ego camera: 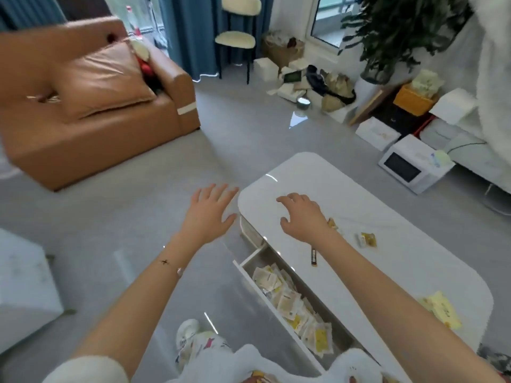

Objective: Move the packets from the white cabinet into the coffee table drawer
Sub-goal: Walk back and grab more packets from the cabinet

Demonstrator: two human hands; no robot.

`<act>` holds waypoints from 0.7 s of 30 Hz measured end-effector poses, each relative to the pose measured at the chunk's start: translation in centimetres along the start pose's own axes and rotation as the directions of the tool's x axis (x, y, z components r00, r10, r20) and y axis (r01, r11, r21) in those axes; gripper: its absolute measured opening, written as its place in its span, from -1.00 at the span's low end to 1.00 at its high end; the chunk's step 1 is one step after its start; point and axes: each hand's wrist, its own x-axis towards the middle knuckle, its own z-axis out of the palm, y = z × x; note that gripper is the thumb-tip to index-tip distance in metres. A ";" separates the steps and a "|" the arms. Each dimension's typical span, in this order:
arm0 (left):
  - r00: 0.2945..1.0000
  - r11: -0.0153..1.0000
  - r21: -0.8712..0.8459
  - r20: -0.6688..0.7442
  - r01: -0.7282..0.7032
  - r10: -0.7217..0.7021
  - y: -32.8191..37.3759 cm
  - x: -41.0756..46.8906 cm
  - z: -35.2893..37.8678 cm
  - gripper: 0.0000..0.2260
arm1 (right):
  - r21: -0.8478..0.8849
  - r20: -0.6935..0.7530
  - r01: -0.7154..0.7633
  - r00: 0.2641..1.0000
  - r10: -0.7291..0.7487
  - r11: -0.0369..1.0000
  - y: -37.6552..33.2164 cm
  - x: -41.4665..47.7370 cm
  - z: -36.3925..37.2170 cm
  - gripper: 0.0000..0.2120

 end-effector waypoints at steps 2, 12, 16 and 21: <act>0.998 0.998 -0.002 -0.022 0.058 -0.058 -4.1 -0.5 -0.9 -0.45 | -0.030 0.018 0.079 0.997 -0.079 0.996 -3.6 3.3 -0.5 -0.48; 0.940 0.943 -0.053 -0.078 0.329 -0.333 -24.2 -2.8 -5.4 -0.43 | -0.058 0.020 0.356 0.934 -0.356 0.933 -24.8 17.6 -1.1 -0.46; 0.901 0.904 -0.031 -0.076 0.426 -0.427 -33.4 -4.5 -7.2 -0.42 | -0.048 0.011 0.459 0.888 -0.459 0.887 -33.2 22.6 -0.8 -0.40; 0.835 0.836 -0.058 -0.050 0.546 -0.548 -41.9 -7.1 -7.8 -0.39 | -0.084 0.054 0.563 0.826 -0.561 0.822 -42.4 26.8 0.9 -0.37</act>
